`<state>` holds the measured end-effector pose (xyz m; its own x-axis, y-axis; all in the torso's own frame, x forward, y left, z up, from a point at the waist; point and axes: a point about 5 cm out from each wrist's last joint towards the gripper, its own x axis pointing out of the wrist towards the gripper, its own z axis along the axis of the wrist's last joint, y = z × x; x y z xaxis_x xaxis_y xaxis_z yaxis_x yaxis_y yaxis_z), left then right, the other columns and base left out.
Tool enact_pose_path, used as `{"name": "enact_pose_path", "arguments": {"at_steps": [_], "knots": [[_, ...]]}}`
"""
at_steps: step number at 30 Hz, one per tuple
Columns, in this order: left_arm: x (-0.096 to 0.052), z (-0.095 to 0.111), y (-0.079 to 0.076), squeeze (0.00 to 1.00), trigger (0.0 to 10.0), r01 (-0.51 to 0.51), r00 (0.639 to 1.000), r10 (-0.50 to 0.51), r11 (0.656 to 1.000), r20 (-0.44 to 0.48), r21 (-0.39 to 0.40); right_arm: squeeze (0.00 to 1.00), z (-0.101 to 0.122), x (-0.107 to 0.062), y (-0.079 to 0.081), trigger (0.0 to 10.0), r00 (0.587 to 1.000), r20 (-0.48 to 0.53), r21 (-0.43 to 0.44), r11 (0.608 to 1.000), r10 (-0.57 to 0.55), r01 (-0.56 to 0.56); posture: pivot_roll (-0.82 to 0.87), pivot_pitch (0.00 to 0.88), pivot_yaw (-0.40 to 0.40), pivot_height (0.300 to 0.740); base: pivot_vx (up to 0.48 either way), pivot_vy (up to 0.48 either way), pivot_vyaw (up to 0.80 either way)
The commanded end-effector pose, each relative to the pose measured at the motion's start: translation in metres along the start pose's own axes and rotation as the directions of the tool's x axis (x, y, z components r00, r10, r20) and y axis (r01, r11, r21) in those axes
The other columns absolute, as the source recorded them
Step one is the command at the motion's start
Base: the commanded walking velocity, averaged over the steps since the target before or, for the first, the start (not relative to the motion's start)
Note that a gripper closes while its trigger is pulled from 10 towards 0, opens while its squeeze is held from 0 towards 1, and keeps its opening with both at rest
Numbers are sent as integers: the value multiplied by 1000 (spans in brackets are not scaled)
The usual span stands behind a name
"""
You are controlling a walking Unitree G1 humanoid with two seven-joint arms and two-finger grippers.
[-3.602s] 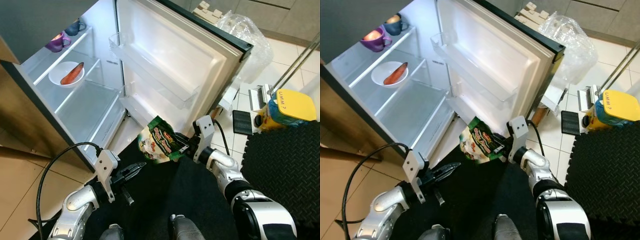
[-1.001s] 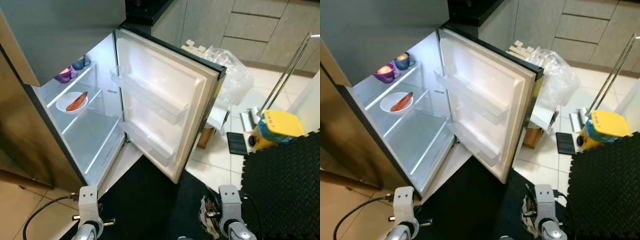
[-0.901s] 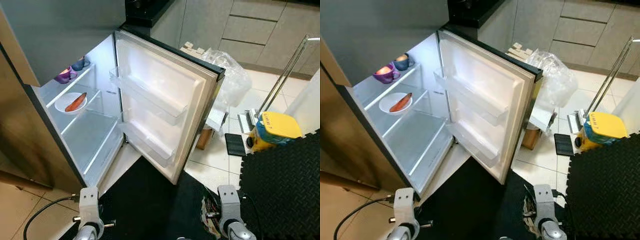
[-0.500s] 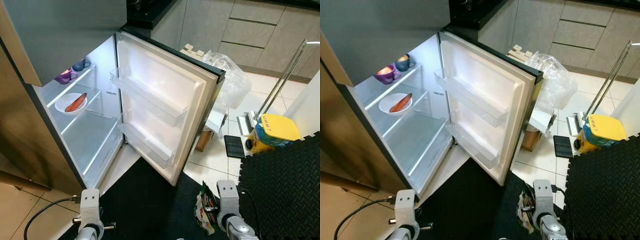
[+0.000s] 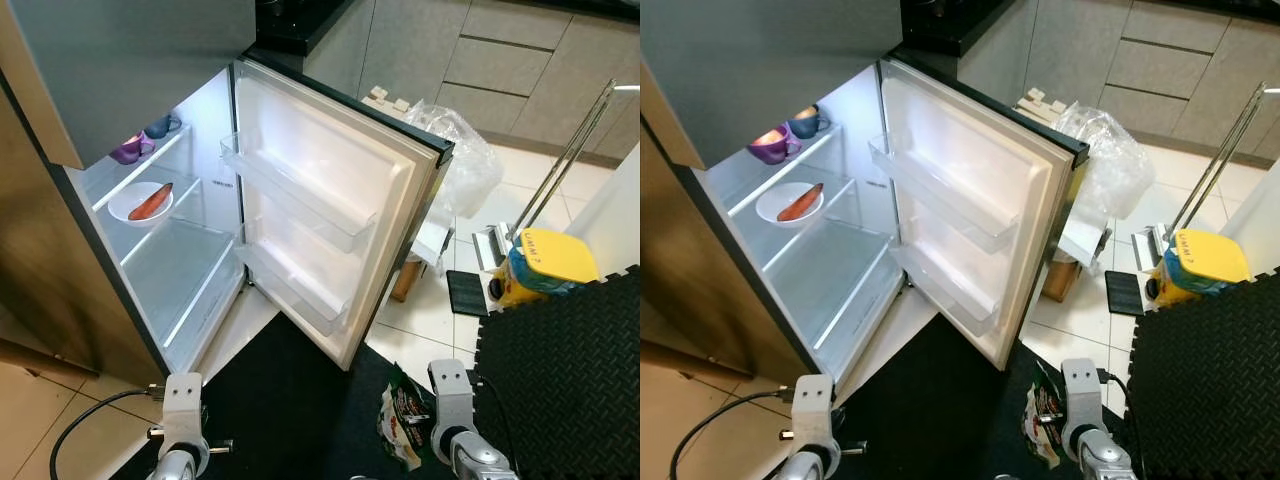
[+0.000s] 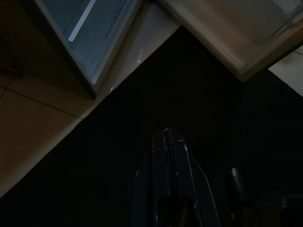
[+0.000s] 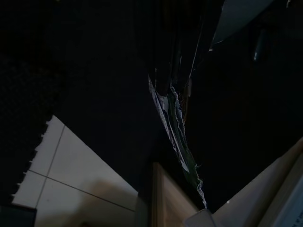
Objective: Restocking fridge
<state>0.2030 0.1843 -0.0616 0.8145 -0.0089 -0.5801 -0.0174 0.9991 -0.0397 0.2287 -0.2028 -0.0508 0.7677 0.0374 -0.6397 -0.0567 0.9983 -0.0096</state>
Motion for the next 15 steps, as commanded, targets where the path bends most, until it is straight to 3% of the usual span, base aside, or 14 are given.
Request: {"name": "enact_pose_path", "arguments": {"at_steps": [1, 6, 12, 15], "knots": [[-2, -3, 4, 0, 10000, 8, 1000, -7, 999, -18, 35, 0, 3, -1, -8, 10000, 1000, 17, 5, 1000, -19, 19, -79, 117, -37, 740, 0, 0, 0], [-2, -6, 2, 0, 10000, 1, 999, 2, 998, -34, 69, 0, -2, -5, -13, 10000, 1000, 4, -39, 999, 8, -8, -73, 132, -39, 740, 0, 0, 0], [-7, -11, 14, 0, 10000, -45, 998, 46, 998, -36, 41, 0, -4, -5, -11, 10000, 1000, 4, -32, 999, 15, -15, -109, 121, -39, 740, 0, 0, 0], [-11, -13, 23, 0, 10000, -80, 996, 80, 997, -33, 6, 0, -3, -3, 0, 10000, 999, 5, -37, 998, 49, -49, -100, 112, -56, 740, 0, 0, 0]]}}
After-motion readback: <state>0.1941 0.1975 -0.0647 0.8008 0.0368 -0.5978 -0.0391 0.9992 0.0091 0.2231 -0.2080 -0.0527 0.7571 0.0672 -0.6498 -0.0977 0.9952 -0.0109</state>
